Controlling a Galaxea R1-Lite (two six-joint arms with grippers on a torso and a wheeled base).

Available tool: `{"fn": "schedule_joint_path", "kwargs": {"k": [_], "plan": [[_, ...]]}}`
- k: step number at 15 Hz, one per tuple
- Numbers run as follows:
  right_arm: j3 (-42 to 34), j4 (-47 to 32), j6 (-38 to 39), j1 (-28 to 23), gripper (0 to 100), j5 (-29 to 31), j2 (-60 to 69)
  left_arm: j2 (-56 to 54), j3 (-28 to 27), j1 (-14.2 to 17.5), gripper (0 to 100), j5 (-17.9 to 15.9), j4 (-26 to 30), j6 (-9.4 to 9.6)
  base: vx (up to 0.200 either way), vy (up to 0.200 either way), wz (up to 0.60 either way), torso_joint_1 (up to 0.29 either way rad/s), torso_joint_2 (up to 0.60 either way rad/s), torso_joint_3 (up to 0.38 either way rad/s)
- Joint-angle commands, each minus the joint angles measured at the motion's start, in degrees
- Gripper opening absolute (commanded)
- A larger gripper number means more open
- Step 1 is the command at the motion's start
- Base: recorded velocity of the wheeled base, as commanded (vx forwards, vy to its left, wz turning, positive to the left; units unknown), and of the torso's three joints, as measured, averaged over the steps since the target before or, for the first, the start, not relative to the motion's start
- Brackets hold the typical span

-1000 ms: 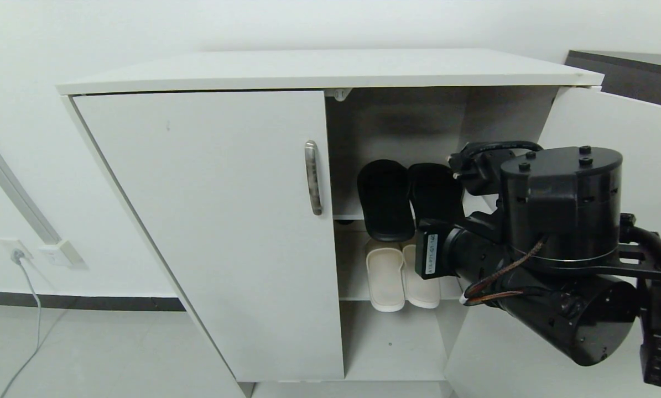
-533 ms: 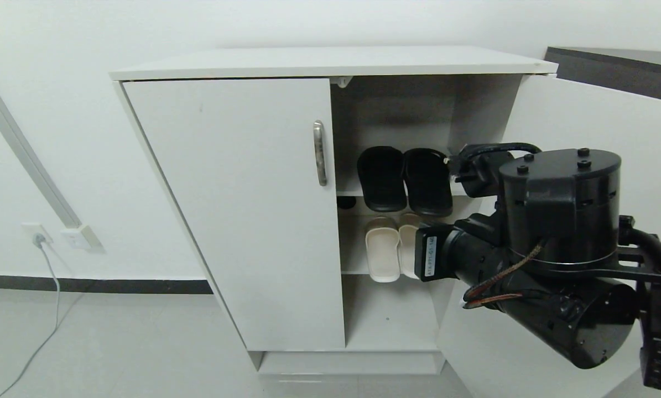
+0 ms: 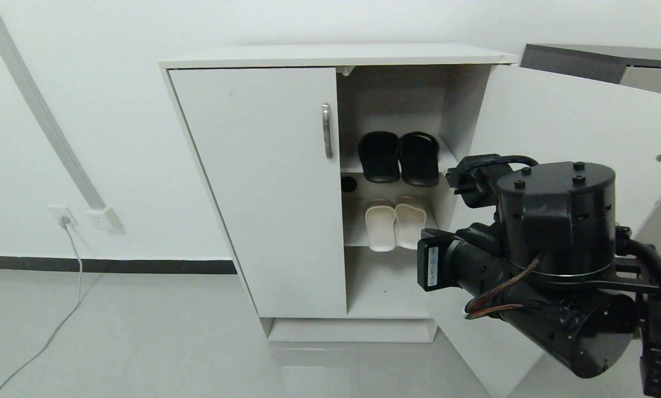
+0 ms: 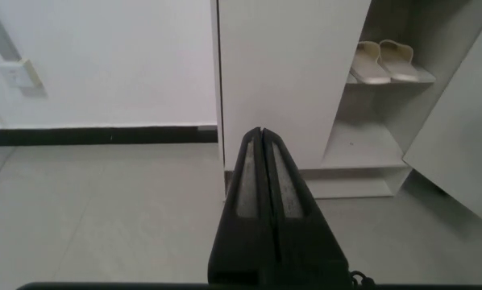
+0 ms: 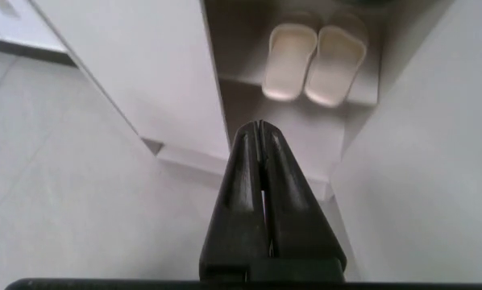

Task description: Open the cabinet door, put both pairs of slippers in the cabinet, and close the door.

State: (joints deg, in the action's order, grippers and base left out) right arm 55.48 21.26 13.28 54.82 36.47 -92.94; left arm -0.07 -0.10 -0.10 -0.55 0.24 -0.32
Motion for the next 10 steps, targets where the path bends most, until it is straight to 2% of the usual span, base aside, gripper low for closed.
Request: {"fn": "schedule_joint_path", "kwargs": {"k": [1, 4, 10], "plan": [[-2.7, 2.6, -1.3, -0.1, 0, -0.4, 0.7, 0.1, 0.0, 0.0, 0, 0.0, 0.0, -0.03, 0.000, 0.000, 0.00, 0.000, 0.00, 0.000], [-6.9, 10.3, -6.0, -0.8, 0, -1.5, 0.6, 0.1, 0.0, 0.0, 0, 0.0, 0.0, -0.03, 0.000, 0.000, 0.00, 0.000, 0.00, 0.000], [-8.3, 11.0, -6.5, -1.2, 0, -2.5, -0.2, 0.1, 0.0, 0.0, 0, 0.0, 0.0, -0.03, 0.000, 0.000, 0.00, 0.000, 0.00, 0.000]]}}
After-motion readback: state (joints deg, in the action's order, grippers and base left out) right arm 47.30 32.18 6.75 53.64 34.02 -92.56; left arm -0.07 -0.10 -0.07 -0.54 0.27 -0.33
